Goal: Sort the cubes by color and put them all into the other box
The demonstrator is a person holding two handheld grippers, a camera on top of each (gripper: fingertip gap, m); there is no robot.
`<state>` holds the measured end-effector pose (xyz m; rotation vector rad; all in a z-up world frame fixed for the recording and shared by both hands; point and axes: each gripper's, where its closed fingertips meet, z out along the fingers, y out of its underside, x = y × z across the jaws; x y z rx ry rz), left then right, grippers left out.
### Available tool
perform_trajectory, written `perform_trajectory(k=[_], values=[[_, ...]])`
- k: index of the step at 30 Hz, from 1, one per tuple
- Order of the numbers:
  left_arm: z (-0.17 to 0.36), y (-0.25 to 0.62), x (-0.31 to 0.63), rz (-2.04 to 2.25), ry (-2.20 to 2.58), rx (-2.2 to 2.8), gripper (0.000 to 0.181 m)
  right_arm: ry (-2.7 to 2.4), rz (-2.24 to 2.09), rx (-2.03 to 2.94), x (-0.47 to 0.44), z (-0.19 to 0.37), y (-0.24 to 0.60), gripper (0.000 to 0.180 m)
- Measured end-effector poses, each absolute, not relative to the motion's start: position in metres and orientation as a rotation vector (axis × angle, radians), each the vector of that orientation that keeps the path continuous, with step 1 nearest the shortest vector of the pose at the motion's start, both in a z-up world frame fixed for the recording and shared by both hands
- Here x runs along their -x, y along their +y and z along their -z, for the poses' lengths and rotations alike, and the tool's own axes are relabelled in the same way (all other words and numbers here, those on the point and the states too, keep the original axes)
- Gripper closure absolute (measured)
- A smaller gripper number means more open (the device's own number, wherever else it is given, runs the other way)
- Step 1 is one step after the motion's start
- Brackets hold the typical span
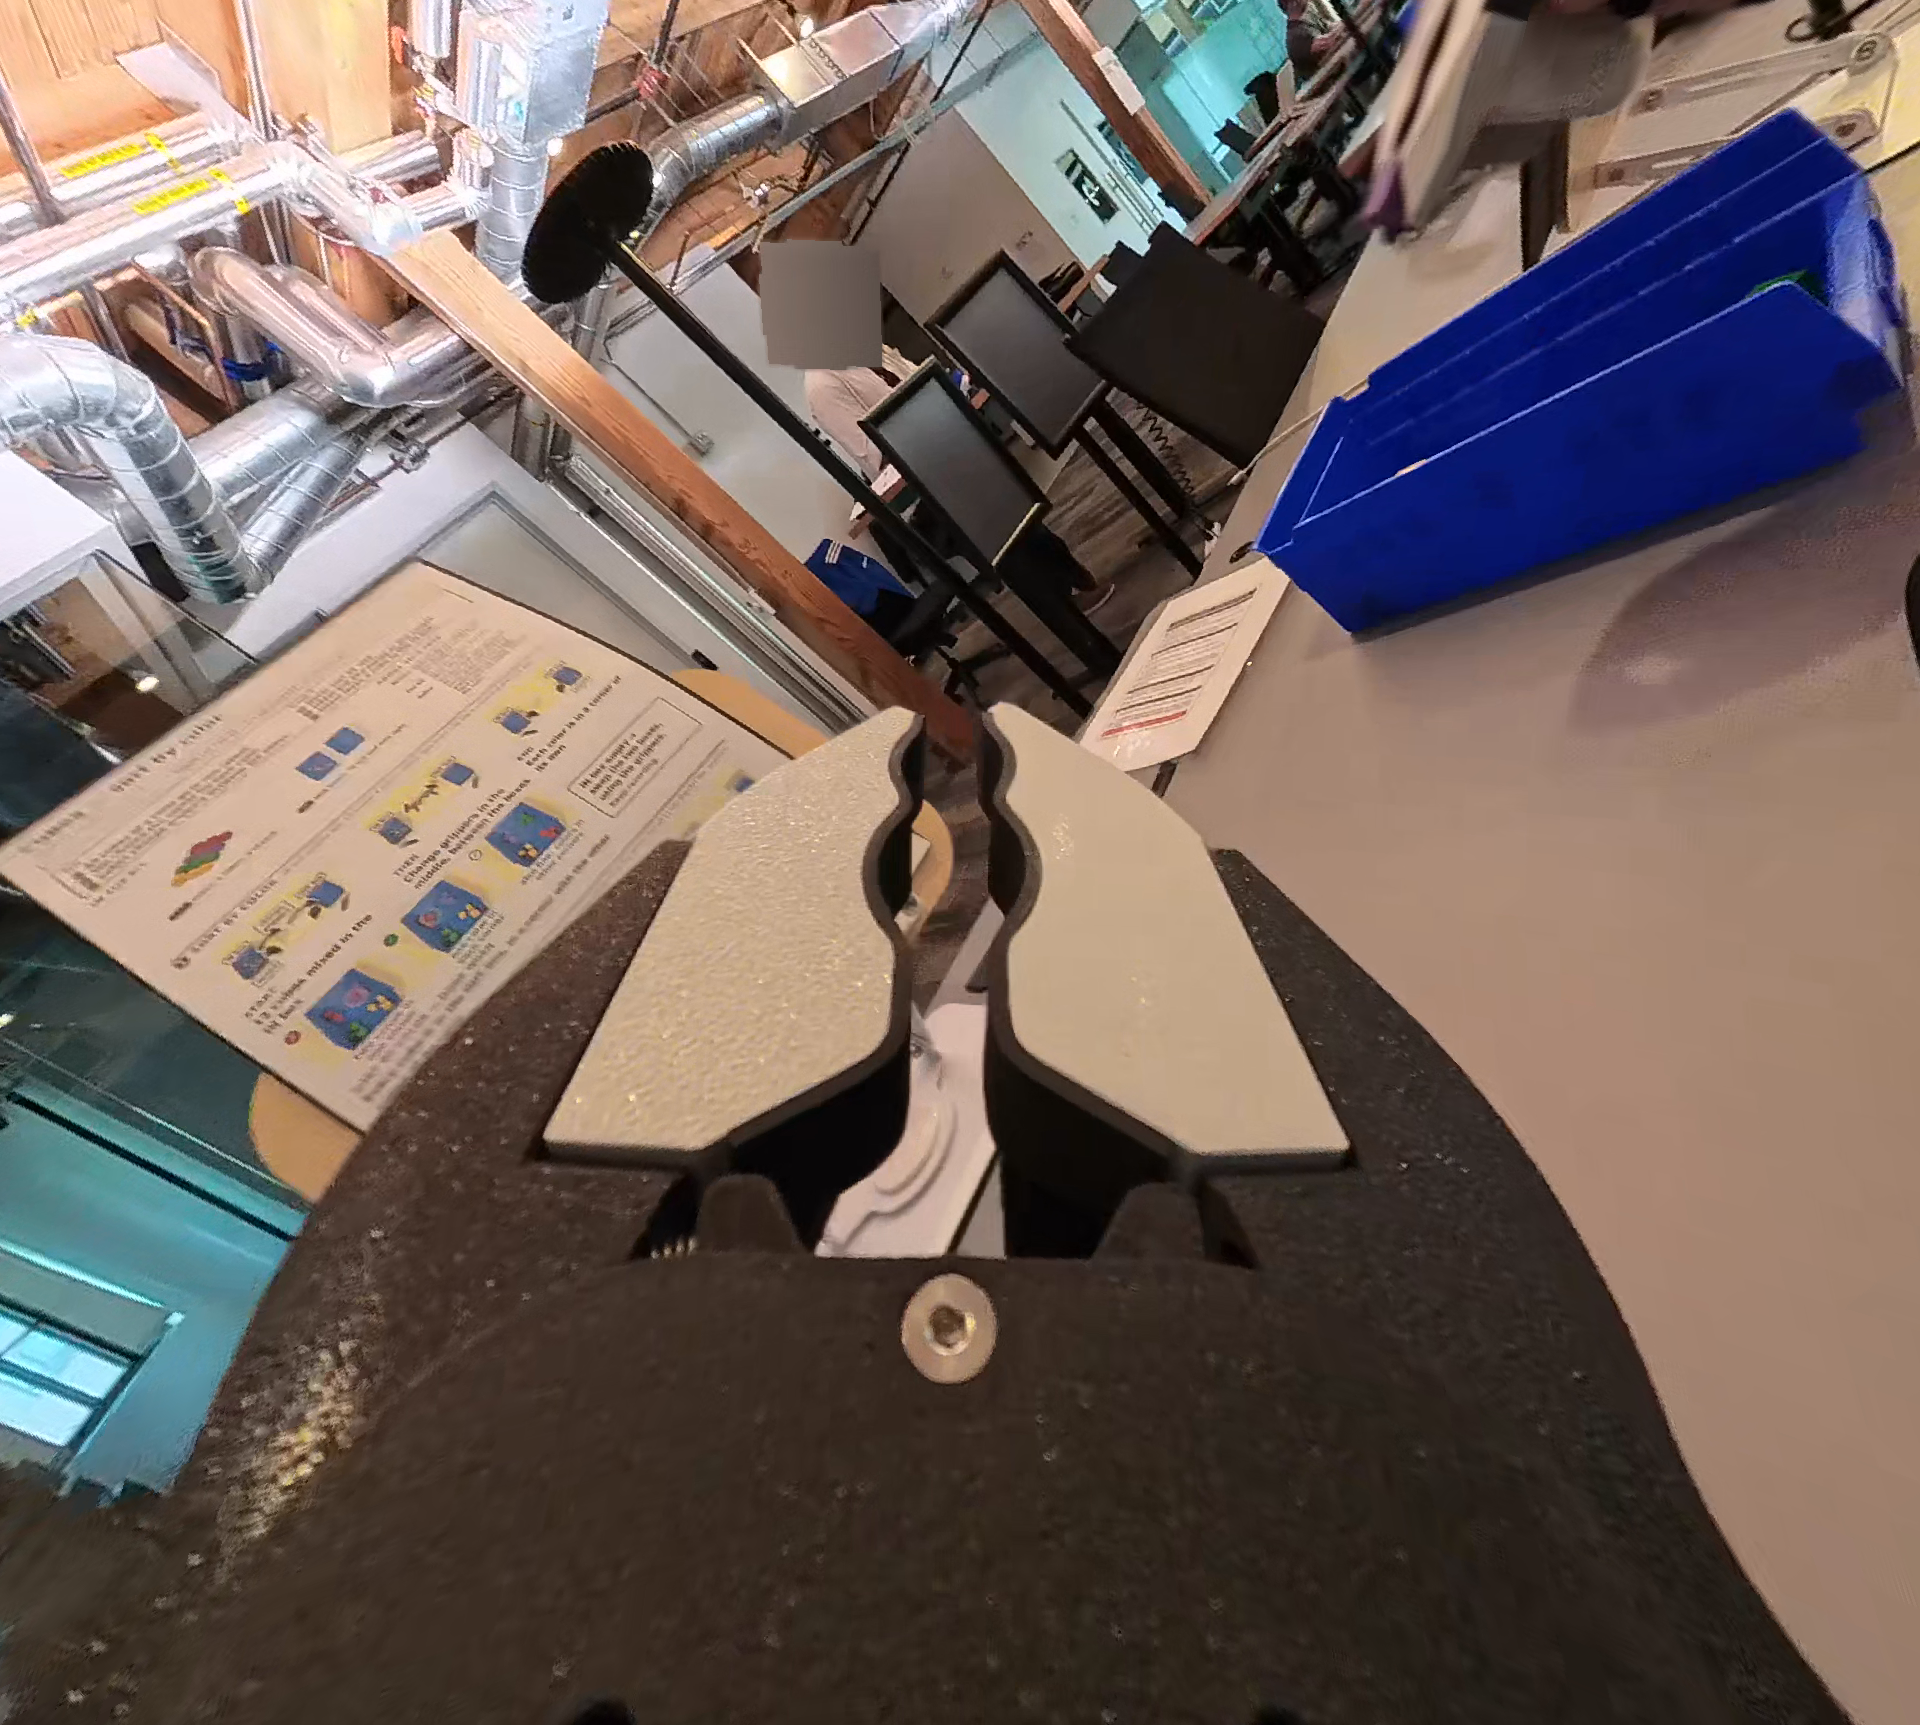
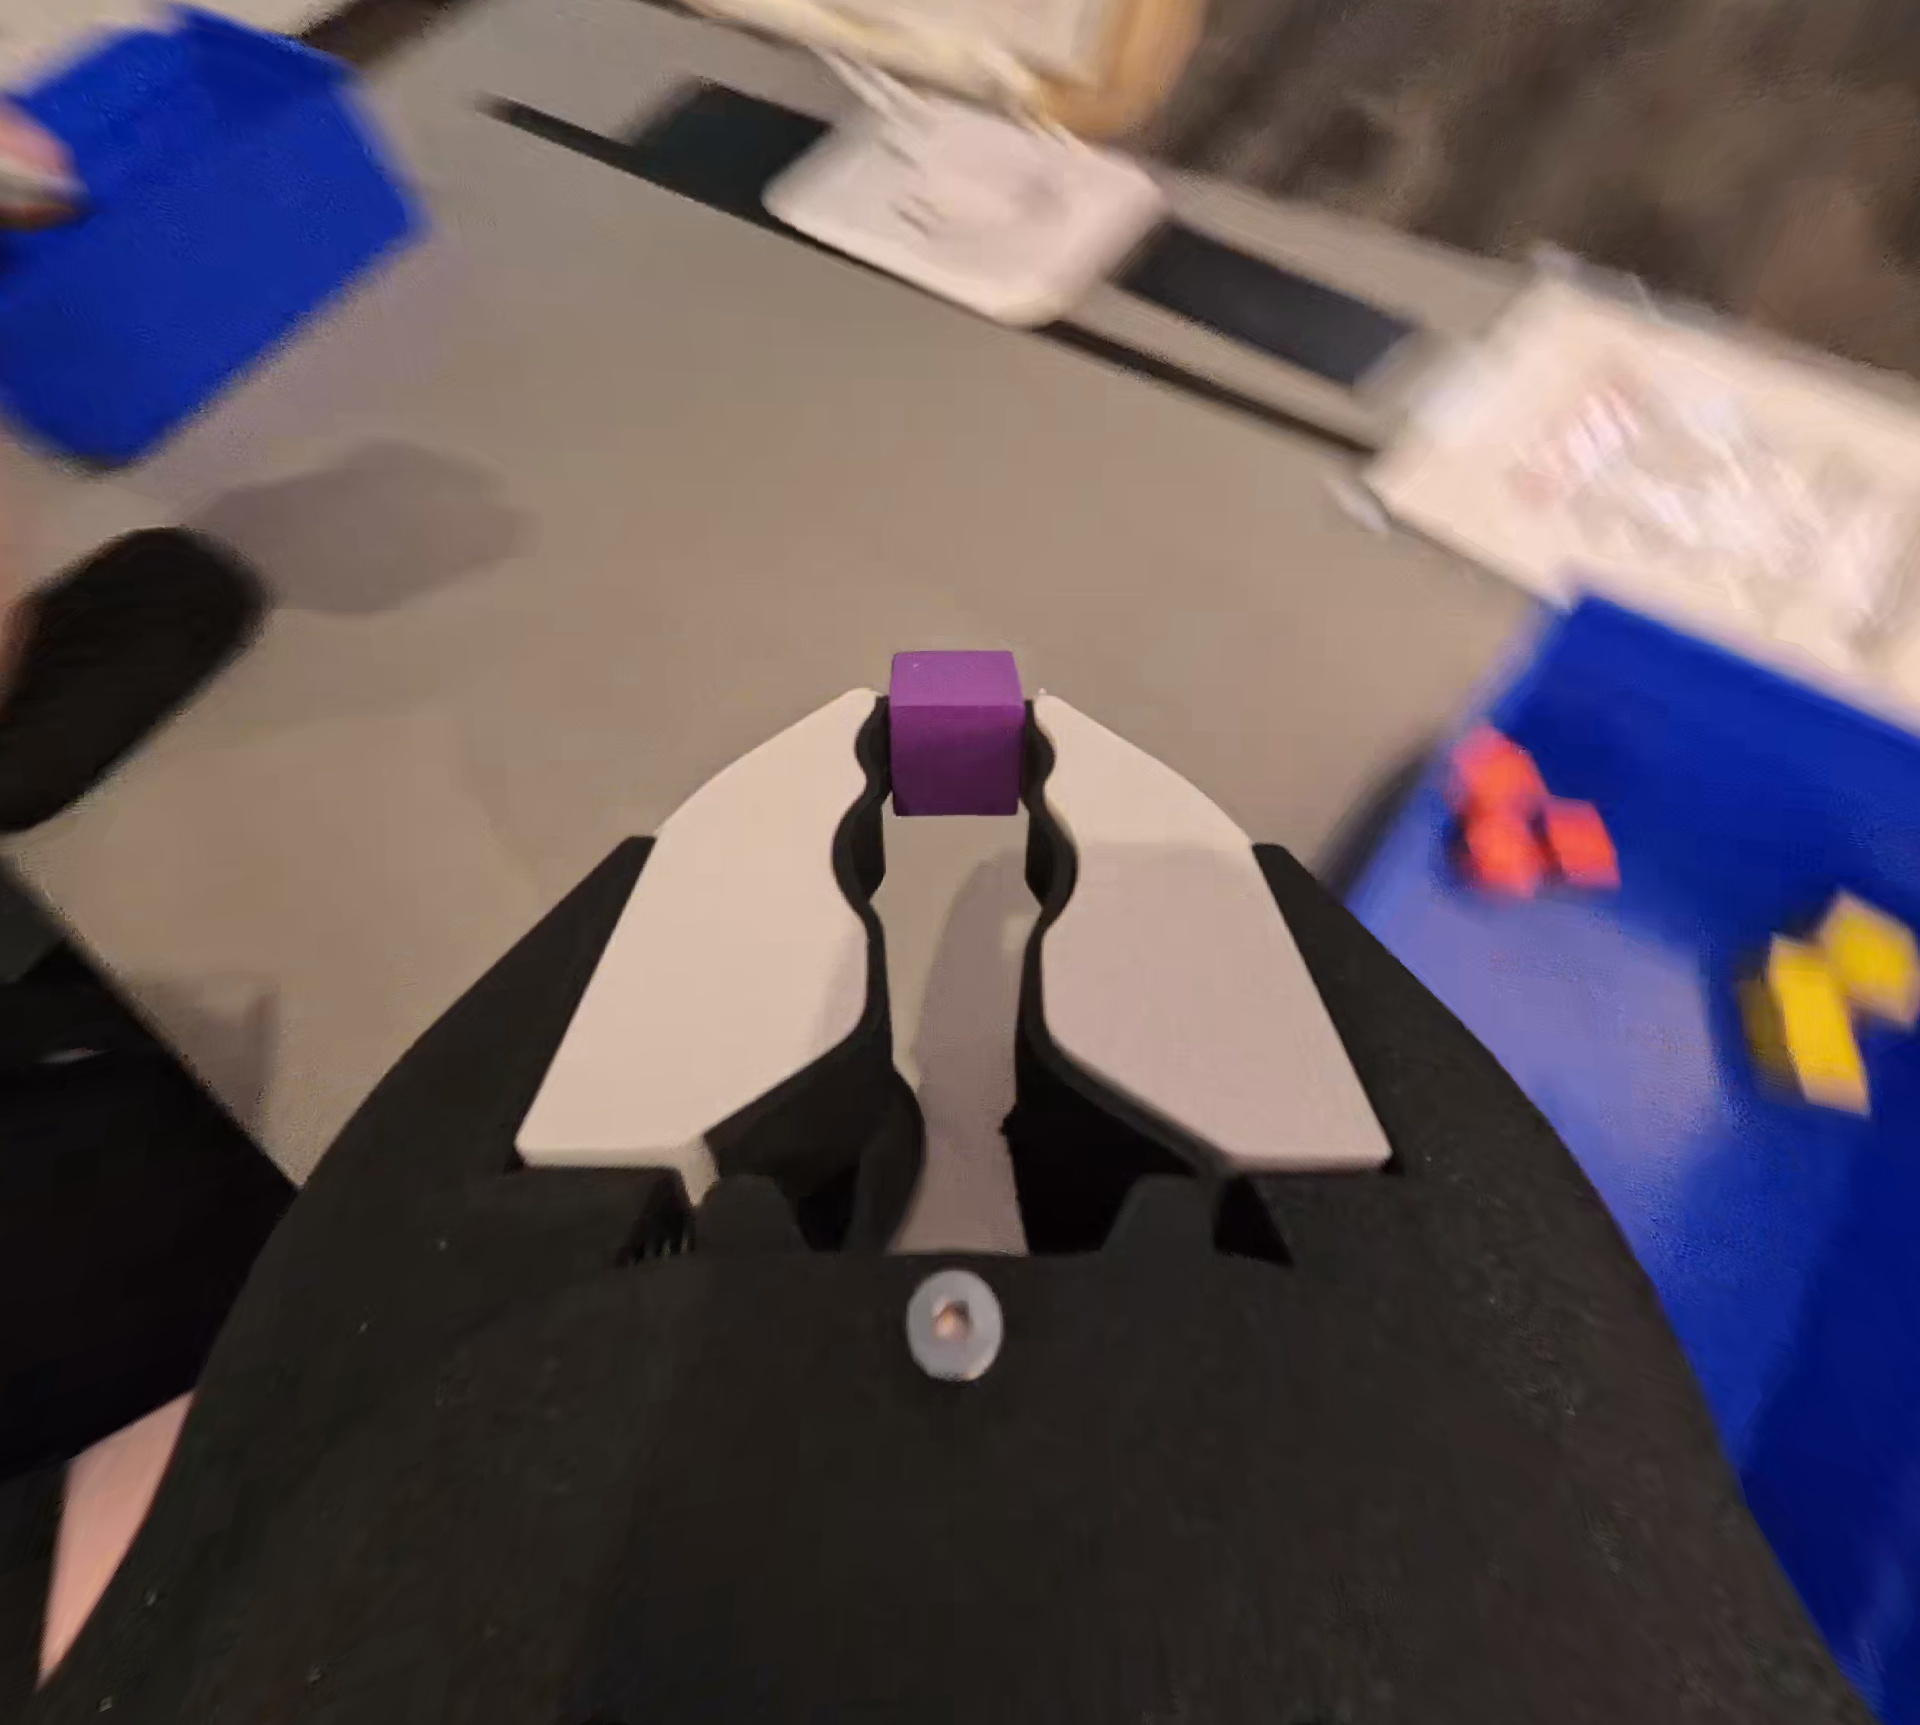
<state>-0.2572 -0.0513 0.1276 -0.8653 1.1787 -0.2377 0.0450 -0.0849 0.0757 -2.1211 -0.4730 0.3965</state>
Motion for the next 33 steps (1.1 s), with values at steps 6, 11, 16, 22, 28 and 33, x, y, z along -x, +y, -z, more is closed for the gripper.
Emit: perform_trajectory(k=[6, 11, 16, 22, 28, 33], values=[[-0.097, -0.043, 0.245, 0.241, 1.245, 0.923, 0.172, 0.077, -0.347, 2.514, -0.170, 0.035, -0.119, 0.157], [-0.087, -0.043, 0.234, 0.291, 1.266, 0.954, 0.172, 0.153, -0.478, 2.667, -0.185, 0.090, -0.125, 0.157], [-0.080, -0.035, 0.238, 0.271, 1.267, 0.982, 0.172, 0.070, -0.567, 2.812, -0.169, 0.119, -0.126, 0.157], [-0.088, -0.035, 0.243, 0.303, 1.236, 0.982, 0.173, 0.020, -0.443, 2.891, -0.171, 0.121, -0.118, 0.157], [-0.091, -0.037, 0.247, 0.292, 1.236, 0.968, 0.174, -0.027, -0.395, 2.993, -0.169, 0.135, -0.114, 0.157], [-0.093, -0.039, 0.248, 0.293, 1.238, 0.961, 0.175, -0.017, -0.414, 3.022, -0.169, 0.144, -0.114, 0.157]])
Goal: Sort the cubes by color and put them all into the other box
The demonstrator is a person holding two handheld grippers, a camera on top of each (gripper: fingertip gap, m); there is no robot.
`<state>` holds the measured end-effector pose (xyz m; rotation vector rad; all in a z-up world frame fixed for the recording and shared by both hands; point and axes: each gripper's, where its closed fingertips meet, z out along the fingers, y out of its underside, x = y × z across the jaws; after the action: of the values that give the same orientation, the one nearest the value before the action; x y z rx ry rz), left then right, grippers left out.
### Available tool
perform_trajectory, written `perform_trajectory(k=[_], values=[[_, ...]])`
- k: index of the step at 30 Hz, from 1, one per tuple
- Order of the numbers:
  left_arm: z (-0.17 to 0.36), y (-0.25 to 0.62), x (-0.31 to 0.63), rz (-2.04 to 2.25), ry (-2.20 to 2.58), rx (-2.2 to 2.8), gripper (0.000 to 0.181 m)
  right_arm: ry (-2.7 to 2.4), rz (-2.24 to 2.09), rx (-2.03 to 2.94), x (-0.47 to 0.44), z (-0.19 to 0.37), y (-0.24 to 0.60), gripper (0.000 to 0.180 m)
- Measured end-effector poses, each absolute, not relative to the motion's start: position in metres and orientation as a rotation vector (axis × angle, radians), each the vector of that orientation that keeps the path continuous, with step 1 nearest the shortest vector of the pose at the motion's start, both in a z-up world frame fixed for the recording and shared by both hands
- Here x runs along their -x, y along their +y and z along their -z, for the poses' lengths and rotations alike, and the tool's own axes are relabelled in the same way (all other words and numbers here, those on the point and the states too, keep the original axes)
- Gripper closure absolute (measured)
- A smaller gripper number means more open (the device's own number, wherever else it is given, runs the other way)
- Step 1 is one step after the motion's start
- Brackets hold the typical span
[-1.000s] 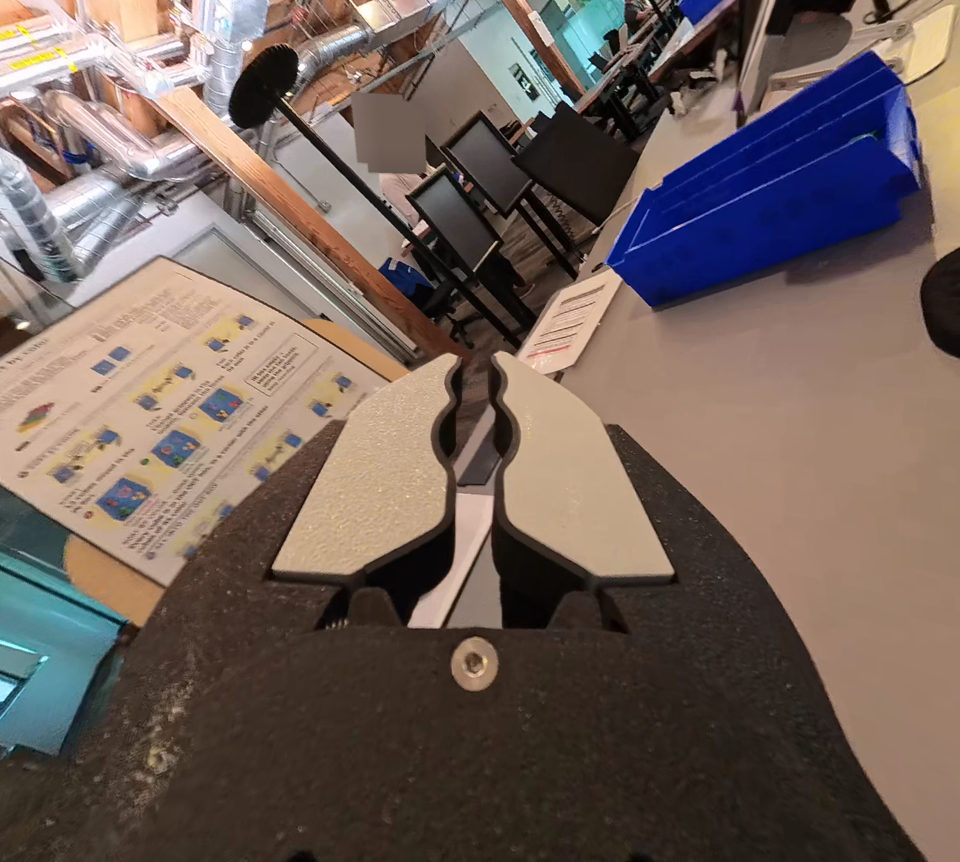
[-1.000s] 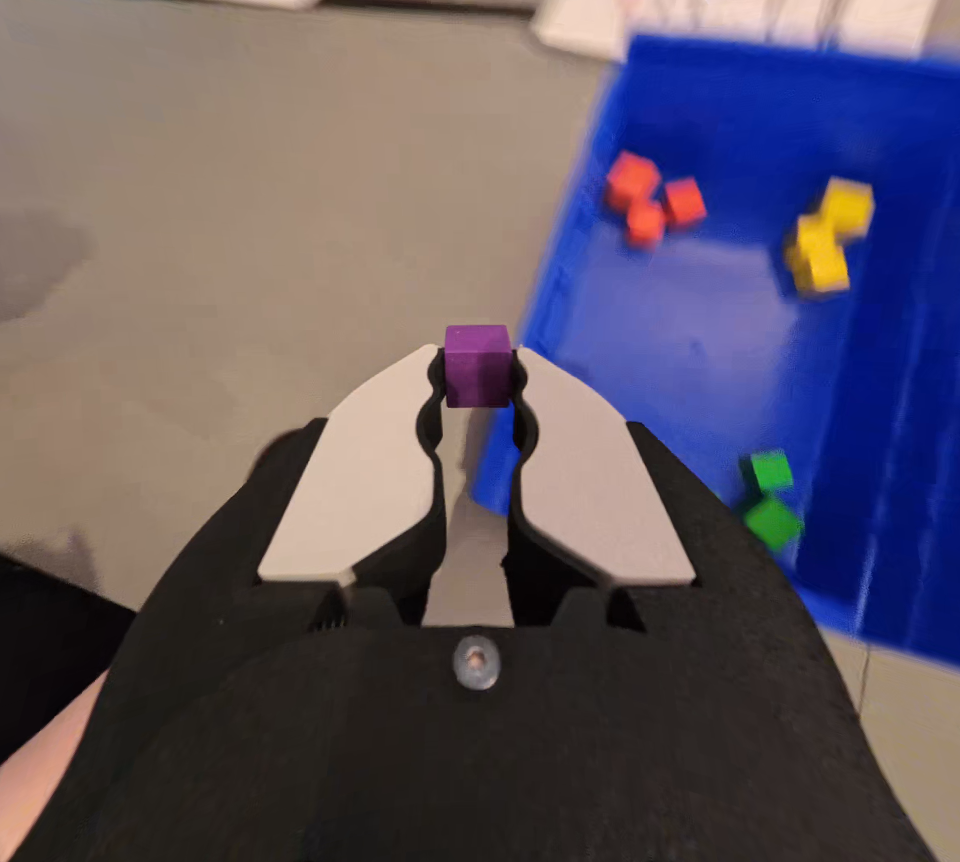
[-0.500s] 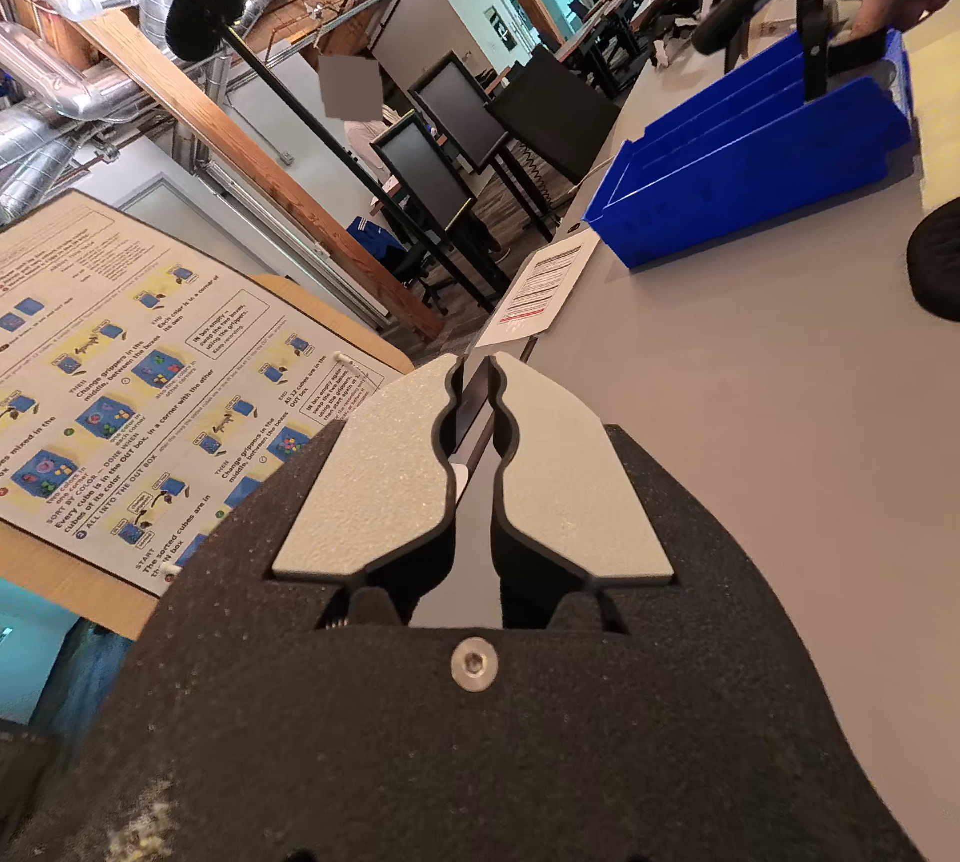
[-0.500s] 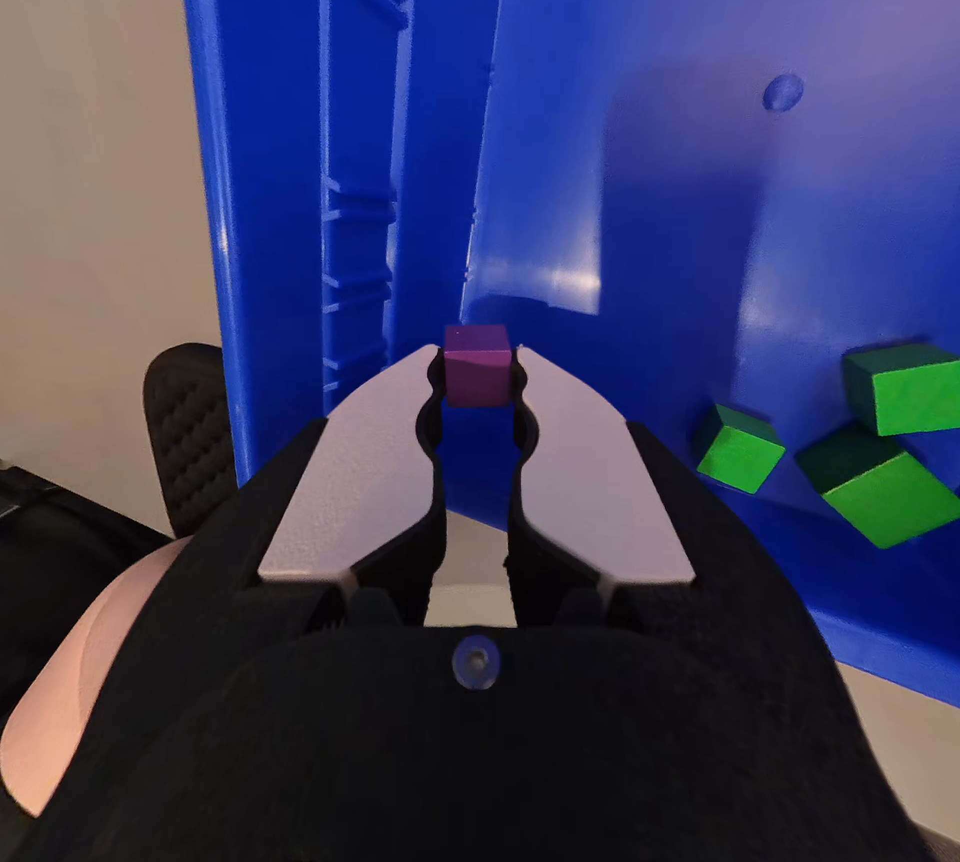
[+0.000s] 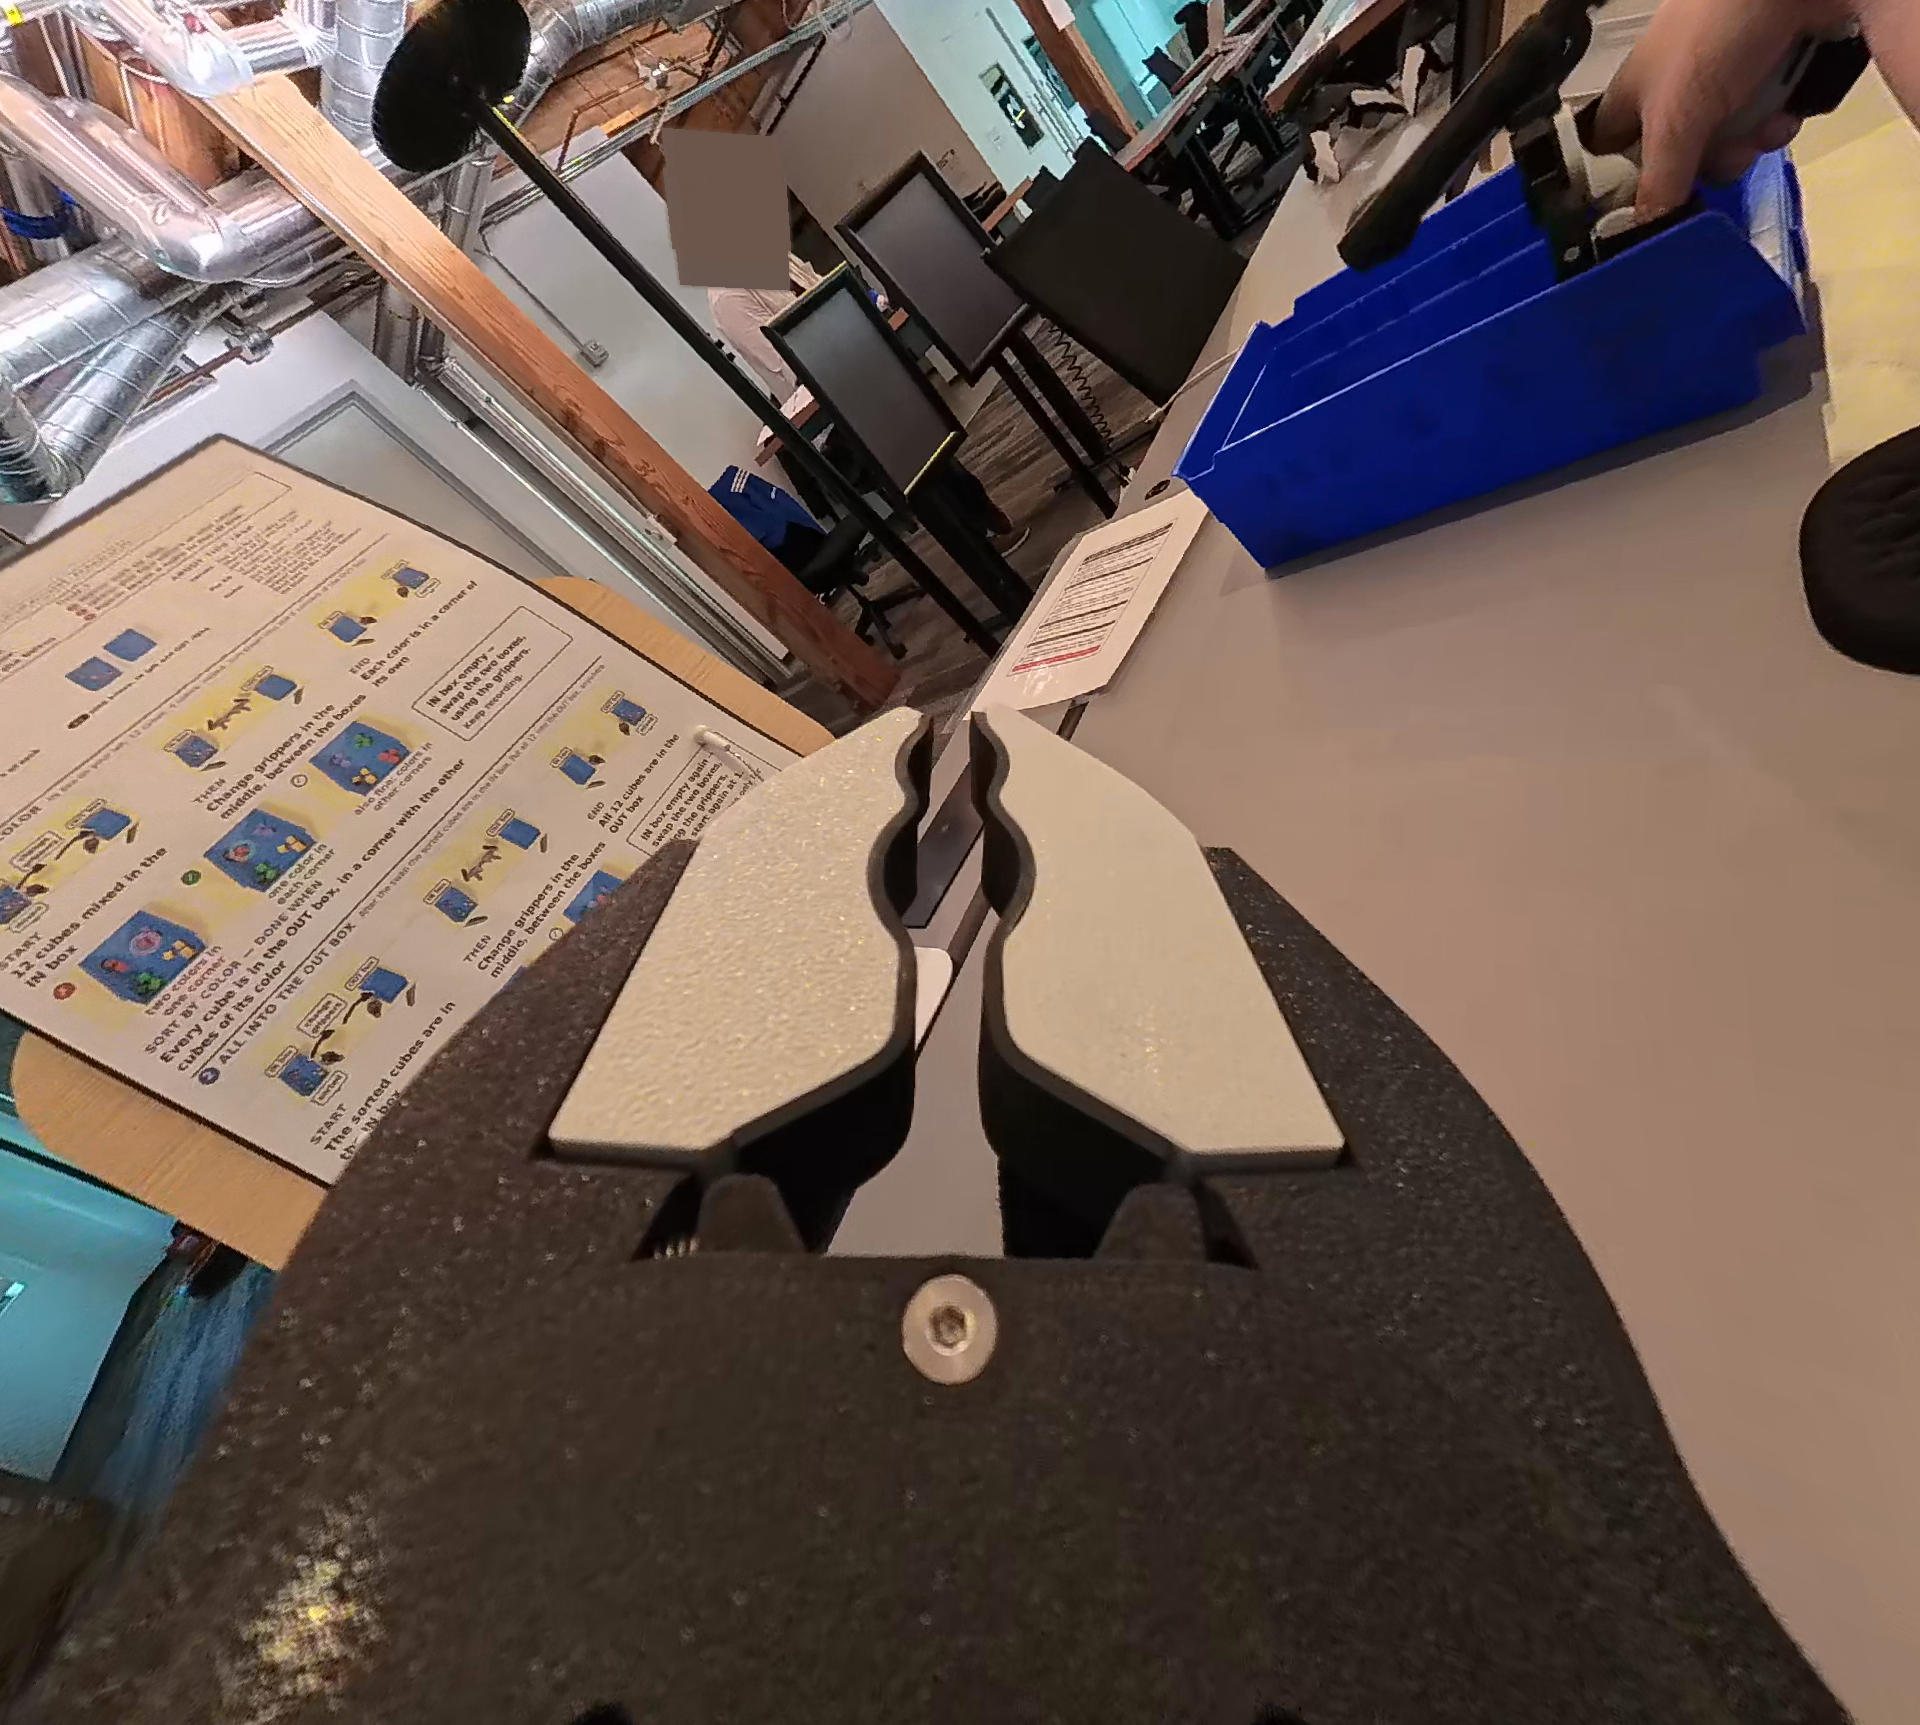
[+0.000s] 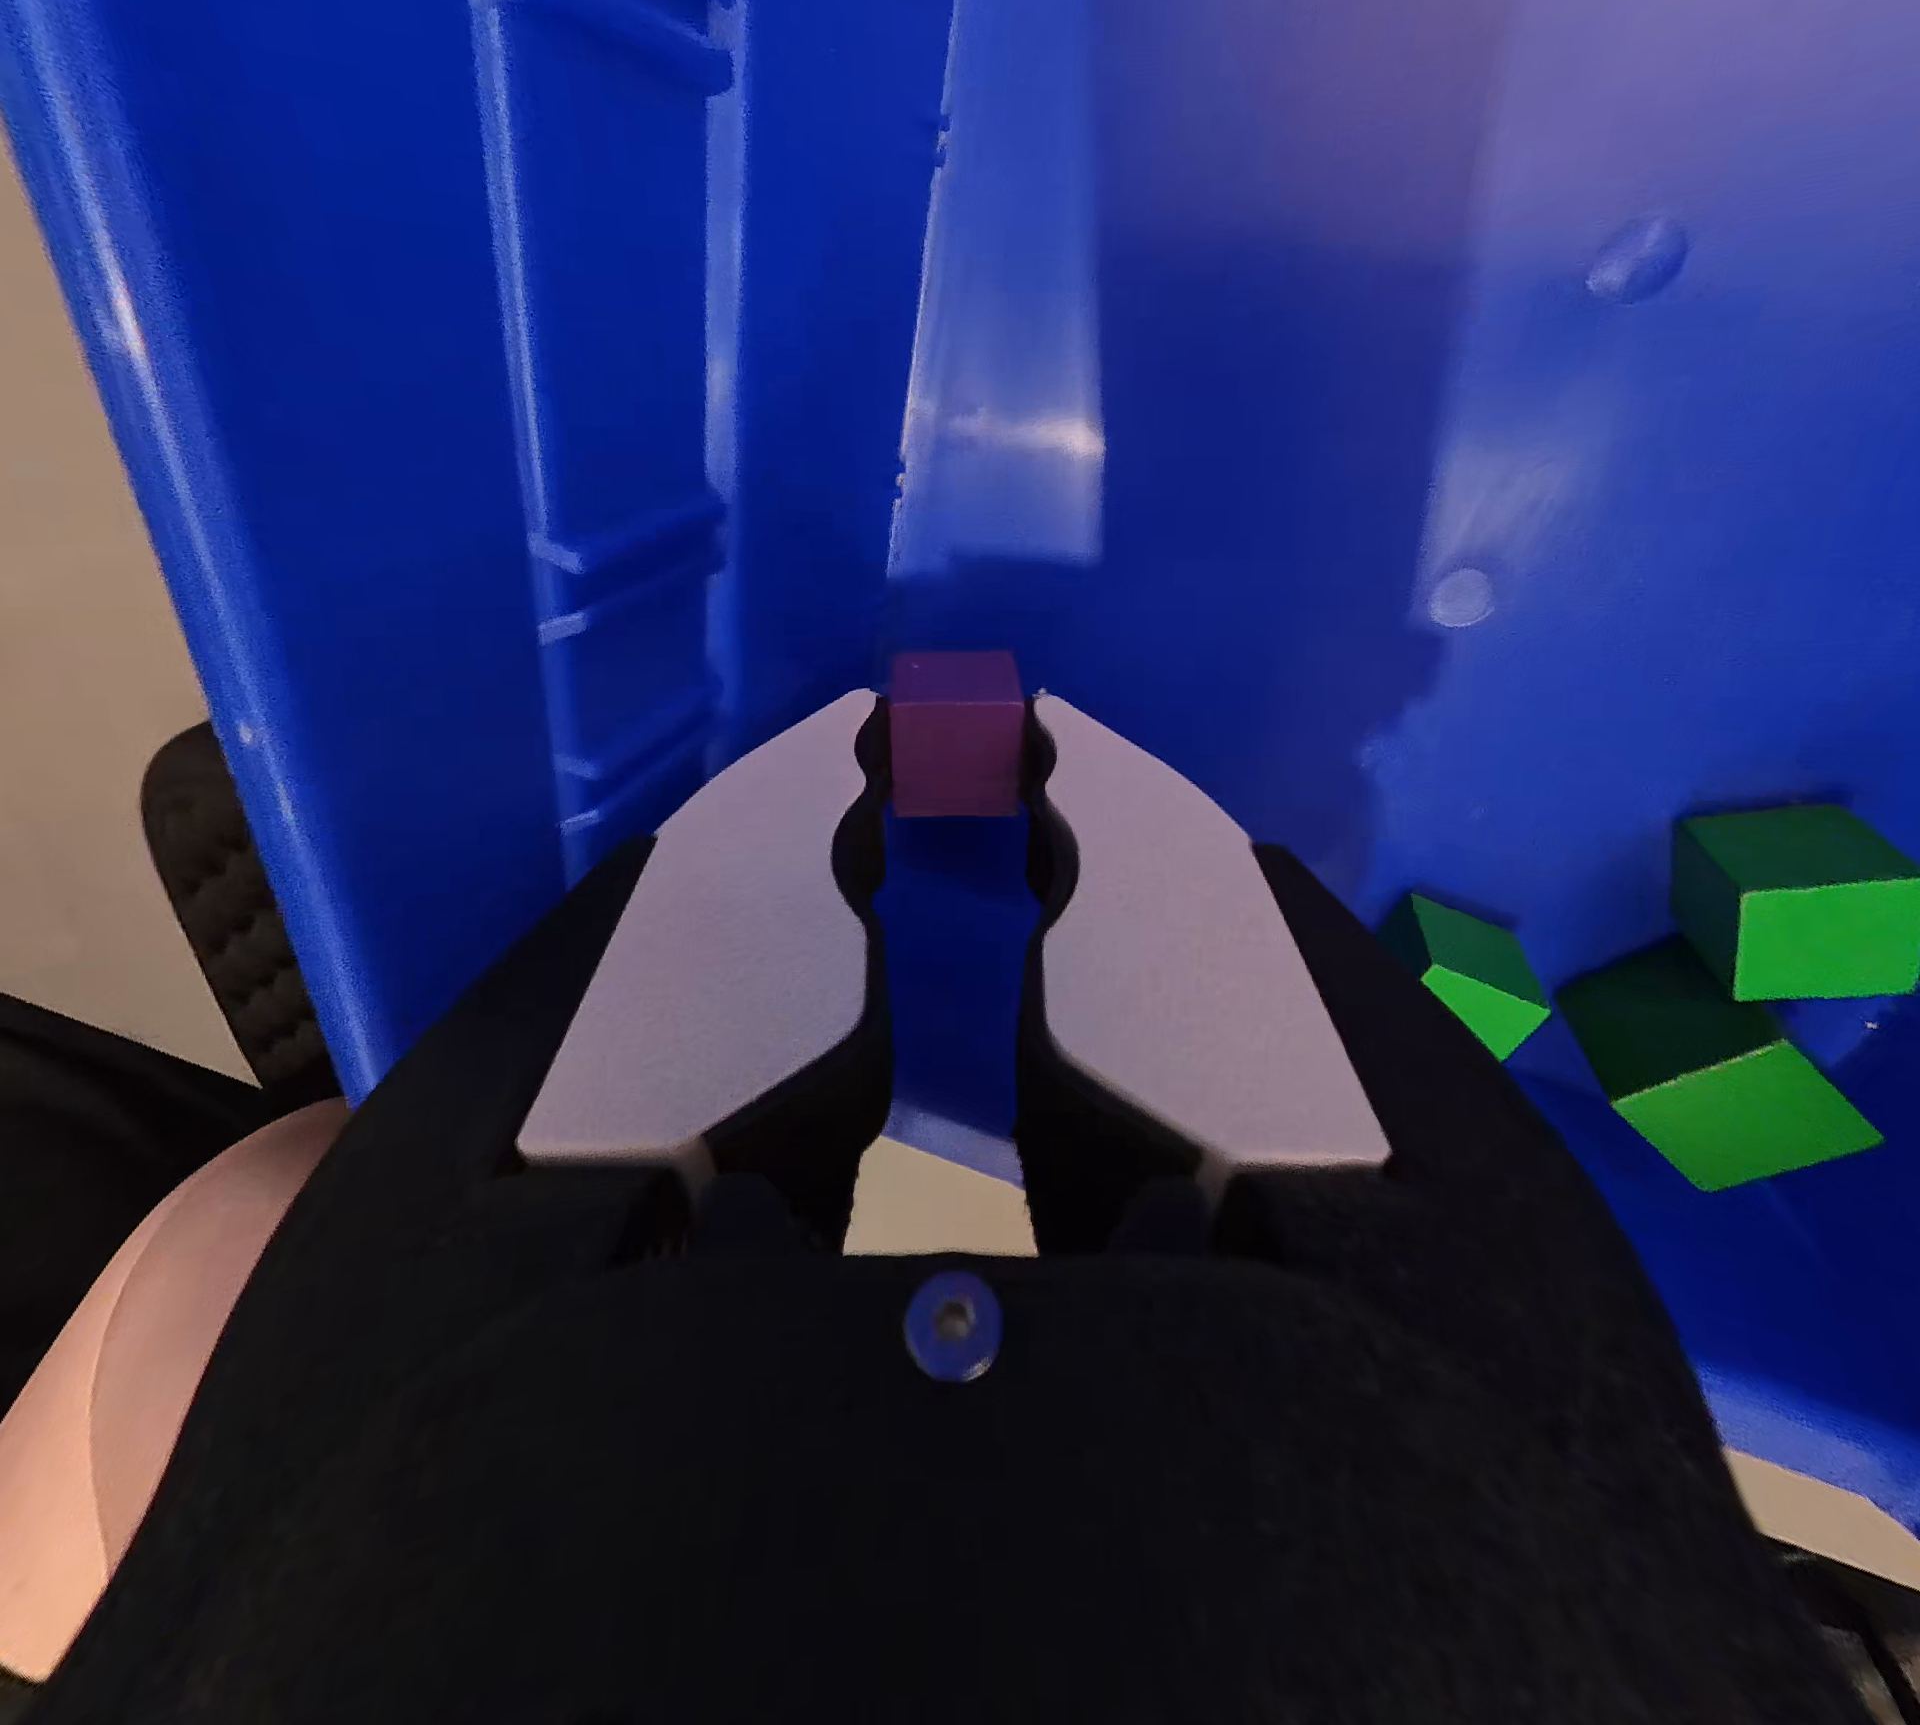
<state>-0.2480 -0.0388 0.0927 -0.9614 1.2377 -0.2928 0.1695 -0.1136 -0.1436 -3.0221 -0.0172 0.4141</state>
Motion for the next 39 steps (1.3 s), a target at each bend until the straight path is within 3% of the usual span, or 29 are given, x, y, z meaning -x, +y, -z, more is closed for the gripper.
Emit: perform_trajectory(k=[6, 12, 18, 24, 30, 39], values=[[-0.090, -0.038, 0.247, 0.271, 1.252, 0.960, 0.175, 0.025, -0.484, 2.999, -0.168, 0.147, -0.111, 0.156], [-0.096, -0.038, 0.251, 0.257, 1.242, 0.957, 0.172, 0.119, -0.408, 2.935, -0.176, 0.127, -0.110, 0.141], [-0.138, -0.027, 0.296, 0.107, 1.100, 0.994, 0.170, 0.327, -0.031, 2.497, -0.212, 0.016, -0.108, 0.143], [-0.145, 0.022, 0.440, -0.319, 0.956, 1.374, 0.165, 0.059, -0.042, 1.866, -0.170, -0.115, -0.083, 0.137], [-0.076, 0.058, 0.612, -0.445, 0.891, 1.929, 0.152, -0.108, -0.313, 1.590, -0.110, -0.170, -0.074, 0.136], [0.076, 0.102, 0.662, -0.272, 1.143, 2.212, 0.143, -0.179, -0.377, 1.604, -0.082, -0.168, -0.067, 0.134]])
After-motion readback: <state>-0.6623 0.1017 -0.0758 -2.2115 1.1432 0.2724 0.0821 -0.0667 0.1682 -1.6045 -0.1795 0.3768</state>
